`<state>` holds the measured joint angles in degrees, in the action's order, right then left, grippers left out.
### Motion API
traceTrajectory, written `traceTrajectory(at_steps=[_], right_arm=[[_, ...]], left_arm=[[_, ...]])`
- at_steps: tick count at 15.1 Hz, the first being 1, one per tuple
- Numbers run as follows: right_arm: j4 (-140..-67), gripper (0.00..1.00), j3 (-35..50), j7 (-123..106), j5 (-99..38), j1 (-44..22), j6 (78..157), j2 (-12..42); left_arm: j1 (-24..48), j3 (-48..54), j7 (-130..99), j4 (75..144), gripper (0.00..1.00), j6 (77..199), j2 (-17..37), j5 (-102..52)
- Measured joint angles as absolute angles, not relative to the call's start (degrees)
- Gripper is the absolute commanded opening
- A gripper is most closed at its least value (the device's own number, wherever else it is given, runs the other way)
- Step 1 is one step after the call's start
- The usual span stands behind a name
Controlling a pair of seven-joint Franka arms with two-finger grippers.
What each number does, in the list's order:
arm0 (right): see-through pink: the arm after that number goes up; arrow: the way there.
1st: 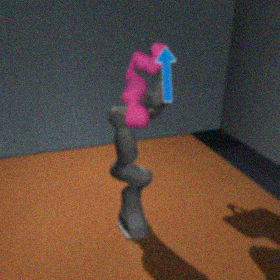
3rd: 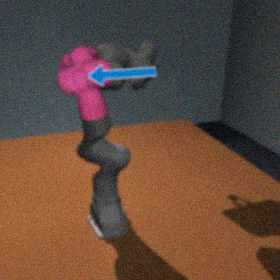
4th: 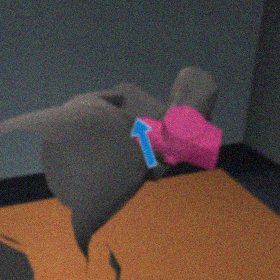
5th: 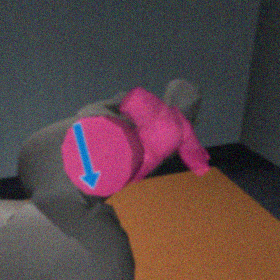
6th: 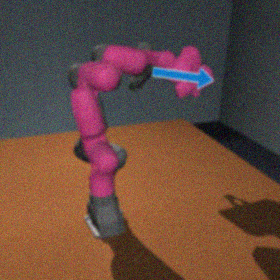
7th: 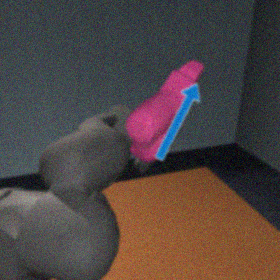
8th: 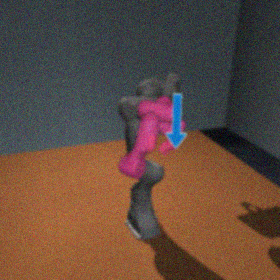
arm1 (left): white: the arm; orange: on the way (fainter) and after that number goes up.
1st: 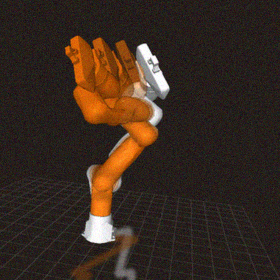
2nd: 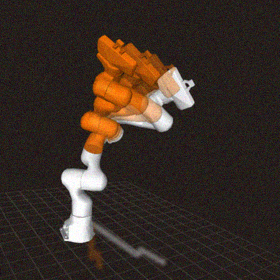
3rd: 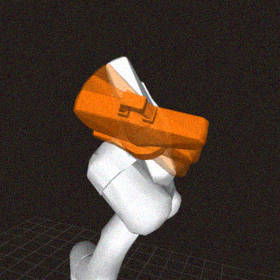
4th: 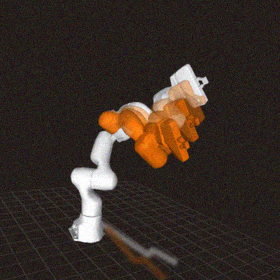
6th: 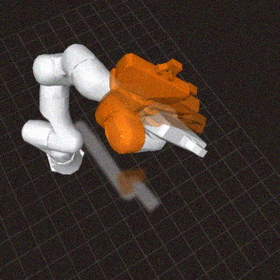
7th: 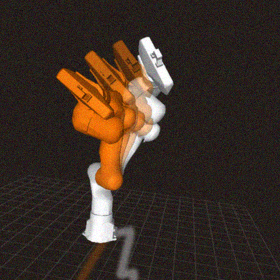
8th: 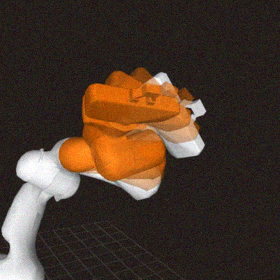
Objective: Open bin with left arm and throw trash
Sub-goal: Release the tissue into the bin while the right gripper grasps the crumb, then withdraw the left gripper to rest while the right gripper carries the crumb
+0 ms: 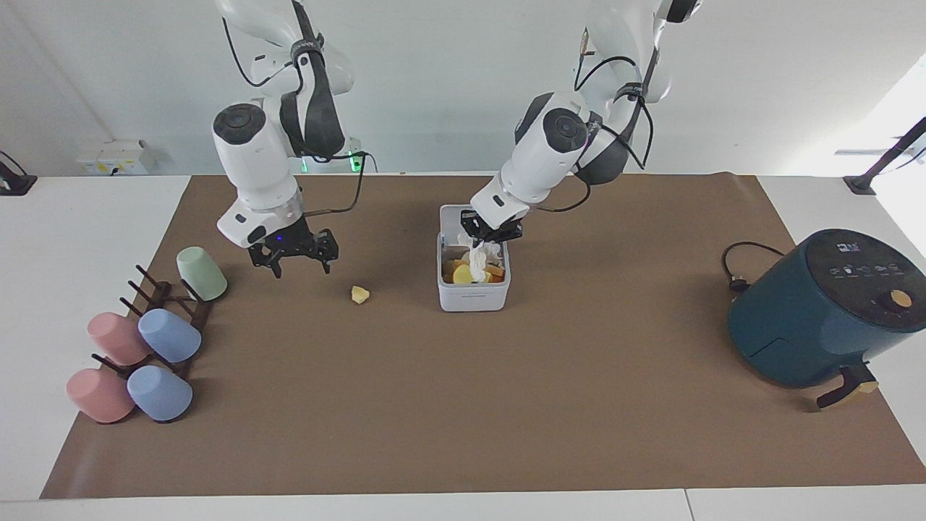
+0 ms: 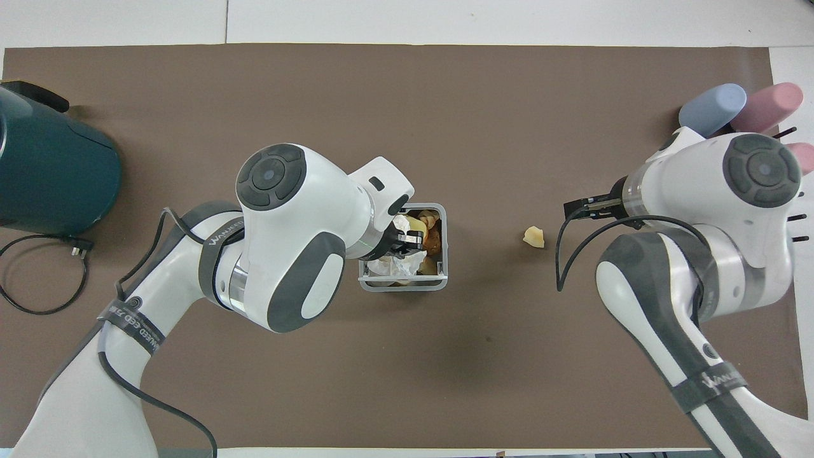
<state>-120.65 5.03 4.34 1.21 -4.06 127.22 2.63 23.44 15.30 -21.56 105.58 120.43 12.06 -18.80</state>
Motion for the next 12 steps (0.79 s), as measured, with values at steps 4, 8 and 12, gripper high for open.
traceTrajectory(at_steps=[4, 8, 12], right_arm=[[-127.0, 1.0, 5.1, 7.7, 1.2, -6.7, 135.9, 4.4], [-129.8, 0.99, 5.1, 10.6, 1.2, -7.5, 141.0, 6.3], [-129.9, 0.55, 5.1, 13.2, 1.2, -9.6, 144.3, 9.6]], left_arm=[[24.0, 15.3, -21.6, 110.4, 0.0, 127.0, 12.0, -18.8], [24.0, 15.2, -21.6, 111.6, 1.0, 128.3, 12.0, -18.8], [24.0, 15.1, -21.9, 111.4, 1.0, 127.6, 11.1, -18.8]])
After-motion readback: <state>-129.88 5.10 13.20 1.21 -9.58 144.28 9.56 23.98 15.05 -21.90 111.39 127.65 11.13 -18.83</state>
